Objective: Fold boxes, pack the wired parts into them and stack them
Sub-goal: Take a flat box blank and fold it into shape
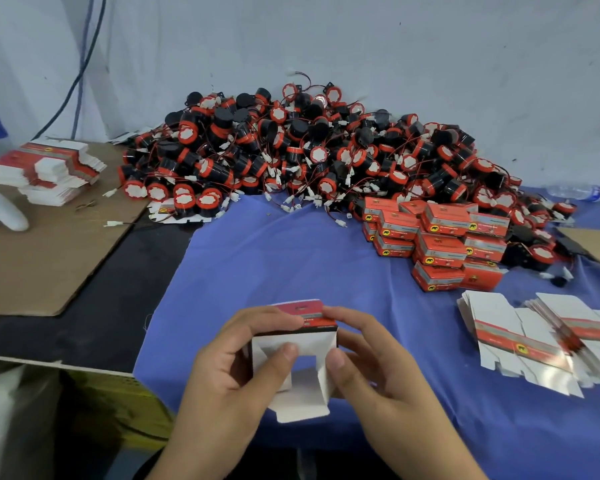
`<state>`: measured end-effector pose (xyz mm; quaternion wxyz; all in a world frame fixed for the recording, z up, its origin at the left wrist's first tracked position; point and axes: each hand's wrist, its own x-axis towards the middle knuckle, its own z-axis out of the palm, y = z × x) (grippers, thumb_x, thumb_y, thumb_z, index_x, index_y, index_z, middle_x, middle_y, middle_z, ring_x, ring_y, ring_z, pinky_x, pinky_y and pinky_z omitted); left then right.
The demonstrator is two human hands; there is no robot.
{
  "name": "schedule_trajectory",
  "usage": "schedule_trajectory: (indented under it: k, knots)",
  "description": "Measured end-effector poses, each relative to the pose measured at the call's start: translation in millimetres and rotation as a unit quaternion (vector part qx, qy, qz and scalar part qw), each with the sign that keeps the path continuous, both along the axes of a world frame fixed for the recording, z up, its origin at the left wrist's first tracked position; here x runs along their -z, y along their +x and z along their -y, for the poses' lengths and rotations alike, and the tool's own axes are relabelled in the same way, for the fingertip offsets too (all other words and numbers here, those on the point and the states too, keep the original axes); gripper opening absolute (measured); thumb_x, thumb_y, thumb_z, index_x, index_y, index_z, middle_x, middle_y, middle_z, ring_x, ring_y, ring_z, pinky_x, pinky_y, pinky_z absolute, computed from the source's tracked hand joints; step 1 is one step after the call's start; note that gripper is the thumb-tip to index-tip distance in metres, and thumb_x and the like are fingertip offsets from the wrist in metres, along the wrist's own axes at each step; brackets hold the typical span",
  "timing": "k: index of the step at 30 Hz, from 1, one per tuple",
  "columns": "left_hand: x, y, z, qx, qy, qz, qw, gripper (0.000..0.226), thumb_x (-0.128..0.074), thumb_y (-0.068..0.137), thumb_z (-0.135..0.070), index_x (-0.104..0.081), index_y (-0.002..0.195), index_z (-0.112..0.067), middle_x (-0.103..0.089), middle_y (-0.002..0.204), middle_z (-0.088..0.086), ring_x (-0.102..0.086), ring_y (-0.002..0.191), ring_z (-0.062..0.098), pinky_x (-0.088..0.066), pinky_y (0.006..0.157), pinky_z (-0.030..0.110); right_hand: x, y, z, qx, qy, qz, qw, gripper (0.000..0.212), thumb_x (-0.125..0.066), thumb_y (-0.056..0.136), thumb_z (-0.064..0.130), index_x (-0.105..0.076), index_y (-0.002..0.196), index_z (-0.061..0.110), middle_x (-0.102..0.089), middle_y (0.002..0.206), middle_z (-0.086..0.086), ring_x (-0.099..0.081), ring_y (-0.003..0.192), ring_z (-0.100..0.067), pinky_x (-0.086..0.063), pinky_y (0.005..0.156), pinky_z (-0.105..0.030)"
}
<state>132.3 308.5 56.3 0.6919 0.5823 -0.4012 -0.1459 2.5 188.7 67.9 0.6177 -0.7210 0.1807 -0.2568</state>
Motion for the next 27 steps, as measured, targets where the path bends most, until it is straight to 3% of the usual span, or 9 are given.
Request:
schedule_trajectory:
  k: [7, 12, 14, 16, 18, 20, 23, 25, 27]
  knots:
    - [0, -12, 5, -0.063, 0.05, 0.134, 0.988, 0.03, -0.069, 0.086, -0.017, -0.072, 0.102, -0.043, -0.066, 0.113, -0.013, -0.059, 0.12, 0.016, -0.046, 0.093, 0.016, 14, 1, 1, 0.048, -0.131, -0.032, 0.99, 0.038, -0.053, 0.103, 0.012, -0.051, 0.121, 0.045, -0.073, 0.085, 0.009, -0.06, 0.062, -0.005, -0.047, 0.058, -0.023]
    - [-1, -16, 2, -0.042, 0.033, -0.006, 0.999, 0.024, -0.07, 0.091, -0.017, -0.072, 0.102, -0.038, -0.072, 0.111, -0.013, -0.067, 0.106, 0.005, -0.051, 0.081, 0.012, 13, -8, 9, 0.029, -0.189, -0.049, 0.98, 0.01, -0.055, 0.1, 0.043, -0.046, 0.103, 0.039, -0.07, 0.086, 0.016, -0.066, 0.069, -0.007, -0.05, 0.062, -0.018]
    - [0, -15, 0, -0.035, 0.035, -0.067, 0.997, 0.025, -0.068, 0.086, -0.018, -0.073, 0.102, -0.036, -0.075, 0.105, -0.01, -0.071, 0.095, 0.007, -0.054, 0.074, 0.014, 11, -14, 13, -0.003, -0.217, -0.069, 0.974, 0.025, -0.05, 0.097, 0.059, -0.053, 0.097, 0.035, -0.067, 0.086, 0.017, -0.066, 0.077, -0.004, -0.05, 0.069, -0.015]
    - [0, -14, 0, -0.043, 0.047, -0.103, 0.993, 0.024, -0.071, 0.082, -0.022, -0.074, 0.101, -0.036, -0.076, 0.1, -0.005, -0.073, 0.088, 0.012, -0.056, 0.069, 0.019, 10, -20, 16, -0.068, -0.189, -0.068, 0.977, 0.037, -0.048, 0.096, 0.064, -0.058, 0.106, 0.03, -0.067, 0.101, 0.02, -0.064, 0.089, -0.001, -0.049, 0.078, -0.013]
    - [1, -13, 0, -0.047, 0.048, -0.121, 0.99, 0.025, -0.072, 0.079, -0.024, -0.074, 0.101, -0.036, -0.077, 0.096, -0.003, -0.073, 0.084, 0.013, -0.057, 0.065, 0.021, 10, -26, 17, -0.122, -0.159, -0.073, 0.977, 0.05, -0.055, 0.092, 0.065, -0.057, 0.124, 0.026, -0.06, 0.134, 0.021, -0.06, 0.118, -0.001, -0.05, 0.093, -0.017]
    - [0, -14, 0, -0.043, 0.049, -0.12, 0.991, 0.026, -0.072, 0.077, -0.026, -0.074, 0.101, -0.036, -0.077, 0.097, -0.002, -0.074, 0.086, 0.014, -0.057, 0.066, 0.022, 13, -27, 14, -0.112, -0.139, -0.055, 0.982, 0.051, -0.066, 0.089, 0.058, -0.059, 0.127, 0.025, -0.053, 0.147, 0.016, -0.053, 0.132, -0.006, -0.052, 0.098, -0.024]
    - [-1, -24, 2, -0.028, 0.031, -0.094, 0.995, 0.019, -0.074, 0.082, -0.03, -0.074, 0.1, -0.034, -0.075, 0.107, -0.005, -0.072, 0.1, 0.013, -0.058, 0.075, 0.021, 20, -22, -2, -0.012, -0.076, 0.038, 0.996, 0.03, -0.075, 0.086, 0.043, -0.062, 0.107, 0.026, -0.069, 0.128, 0.003, -0.067, 0.115, -0.018, -0.058, 0.085, -0.028]
    - [-4, -33, 3, -0.036, 0.03, -0.049, 0.998, 0.017, -0.063, 0.096, -0.046, -0.074, 0.103, -0.035, -0.071, 0.114, -0.006, -0.069, 0.105, 0.011, -0.058, 0.08, 0.023, 27, -17, -11, 0.054, 0.006, 0.085, 0.995, 0.042, -0.083, 0.08, 0.032, -0.053, 0.109, 0.029, -0.073, 0.115, -0.005, -0.071, 0.105, -0.022, -0.059, 0.075, -0.03]
    - [-3, -41, 2, -0.031, 0.036, -0.042, 0.998, 0.033, -0.054, 0.09, -0.054, -0.071, 0.112, -0.035, -0.069, 0.116, -0.002, -0.069, 0.104, 0.017, -0.059, 0.083, 0.033, 30, -14, -17, 0.098, 0.067, 0.119, 0.986, 0.051, -0.082, 0.076, 0.016, -0.056, 0.115, 0.035, -0.074, 0.11, -0.006, -0.072, 0.1, -0.022, -0.059, 0.07, -0.03]
